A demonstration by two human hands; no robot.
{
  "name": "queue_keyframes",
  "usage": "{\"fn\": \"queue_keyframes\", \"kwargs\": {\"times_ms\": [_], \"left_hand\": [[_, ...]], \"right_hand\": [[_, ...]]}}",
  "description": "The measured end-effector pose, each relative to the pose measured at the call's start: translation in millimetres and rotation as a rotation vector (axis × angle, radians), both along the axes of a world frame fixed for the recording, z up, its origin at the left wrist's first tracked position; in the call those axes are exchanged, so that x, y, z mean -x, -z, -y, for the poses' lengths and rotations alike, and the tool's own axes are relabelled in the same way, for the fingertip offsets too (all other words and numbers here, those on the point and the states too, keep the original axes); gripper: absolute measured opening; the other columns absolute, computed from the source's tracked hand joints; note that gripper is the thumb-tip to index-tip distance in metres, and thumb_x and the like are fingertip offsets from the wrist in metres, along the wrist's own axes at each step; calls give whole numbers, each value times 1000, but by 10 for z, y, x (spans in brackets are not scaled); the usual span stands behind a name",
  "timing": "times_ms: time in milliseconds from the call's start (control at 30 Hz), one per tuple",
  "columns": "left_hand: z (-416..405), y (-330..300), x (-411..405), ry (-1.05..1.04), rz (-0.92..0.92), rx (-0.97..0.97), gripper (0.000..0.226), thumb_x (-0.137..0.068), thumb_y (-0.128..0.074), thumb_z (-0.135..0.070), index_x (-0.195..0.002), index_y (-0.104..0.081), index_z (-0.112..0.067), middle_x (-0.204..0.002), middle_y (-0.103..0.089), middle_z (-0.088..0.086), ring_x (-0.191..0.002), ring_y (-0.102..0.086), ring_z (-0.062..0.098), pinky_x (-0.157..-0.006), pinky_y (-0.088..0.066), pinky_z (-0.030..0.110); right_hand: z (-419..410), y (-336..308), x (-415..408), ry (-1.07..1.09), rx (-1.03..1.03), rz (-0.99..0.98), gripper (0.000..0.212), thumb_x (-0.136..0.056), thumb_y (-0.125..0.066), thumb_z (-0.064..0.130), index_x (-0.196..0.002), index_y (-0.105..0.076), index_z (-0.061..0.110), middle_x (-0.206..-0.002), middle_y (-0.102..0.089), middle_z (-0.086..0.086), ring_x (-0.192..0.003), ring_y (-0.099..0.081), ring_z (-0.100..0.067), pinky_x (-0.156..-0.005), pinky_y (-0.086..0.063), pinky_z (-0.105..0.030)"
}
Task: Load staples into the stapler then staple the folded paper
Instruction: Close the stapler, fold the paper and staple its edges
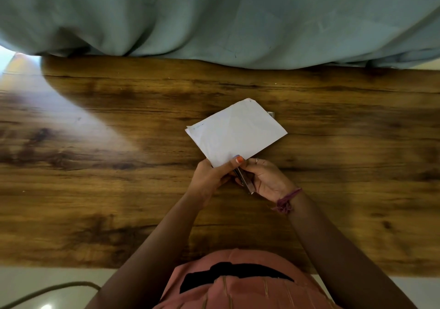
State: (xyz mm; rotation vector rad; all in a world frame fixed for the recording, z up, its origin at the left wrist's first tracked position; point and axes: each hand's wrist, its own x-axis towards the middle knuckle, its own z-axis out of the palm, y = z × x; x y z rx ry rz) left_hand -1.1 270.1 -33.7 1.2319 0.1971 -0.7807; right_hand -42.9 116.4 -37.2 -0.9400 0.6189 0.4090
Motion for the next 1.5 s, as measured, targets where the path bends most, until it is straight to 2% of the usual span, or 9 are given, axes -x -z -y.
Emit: {"fn": "queue_keyframes", "kwargs": {"times_ms": [267,467,633,767,1000,1133,1233,1367,1500], "left_hand": [[-5,116,31,-71,-44,-46,72,-47,-92,-36,-108,-66,-7,-102,-74,6,-96,-71,21,-80,-57,35],[-22,140,7,-112,-68,-6,74,-42,-95,-32,-106,-67,-9,-102,-75,6,-96,-71,22,-78,-58,36],[-78,137,-83,-30,-172,75,57,-63,-85,-23,-114,-64,-6,-109,-72,11,-97,-70,22,-73,-57,30],[-190,164,-124,-39,-314,217,50,-82,-66,-32,-125,-55,-9,-118,-68,15,-100,-69,25,-78,-58,36],[-221,197,-95,-134,-375,255,47,-85,-64,-20,-128,-51,-7,-119,-67,16,-107,-66,28,-78,-58,40],[-249,212,-113,-141,-374,281,39,-89,-59,-15,-126,-51,-6,-118,-68,17,-107,-67,28,-79,-58,42],[-248,221,-109,-138,-362,288,37,-89,-59,-15,-124,-51,-6,-118,-67,17,-107,-66,29,-79,-58,42],[-255,236,-108,-111,-338,292,33,-92,-56,-15,-123,-52,-7,-117,-68,16,-107,-66,28,-80,-58,41],[-255,254,-120,-100,-325,299,32,-94,-54,-15,-124,-52,-7,-117,-68,15,-107,-66,28,-80,-58,41]], "right_hand": [[-25,13,0,-24,59,-18,24,-66,-72,19,-89,-70,9,-81,-74,-4,-74,-69,-15,-66,-58,-27],[-63,5,-39,-28,118,-38,7,-84,-65,8,-90,-67,8,-79,-73,-5,-71,-68,-16,-65,-56,-27],[-71,-12,-59,-17,105,-39,14,-80,-69,11,-93,-67,6,-85,-72,-7,-71,-69,-16,-67,-58,-27],[19,-42,-61,-57,-28,-40,20,-70,-73,23,-84,-76,8,-86,-74,-8,-77,-71,-17,-76,-57,-32],[116,-5,4,-47,-81,-11,20,-73,-73,24,-84,-77,8,-90,-74,-10,-83,-71,-21,-69,-59,-31],[181,-9,18,-53,-66,1,22,-73,-73,24,-88,-77,8,-95,-74,-12,-89,-71,-22,-74,-59,-32],[187,-26,-3,-44,-43,2,22,-72,-73,24,-87,-77,8,-95,-74,-11,-87,-71,-21,-75,-58,-32],[158,-45,-28,2,-32,-25,28,-70,-74,23,-90,-72,4,-91,-74,-12,-80,-72,-22,-68,-60,-32],[148,-57,-53,-16,0,-40,37,-69,-75,24,-98,-67,3,-95,-72,-12,-84,-69,-24,-72,-58,-34]]}}
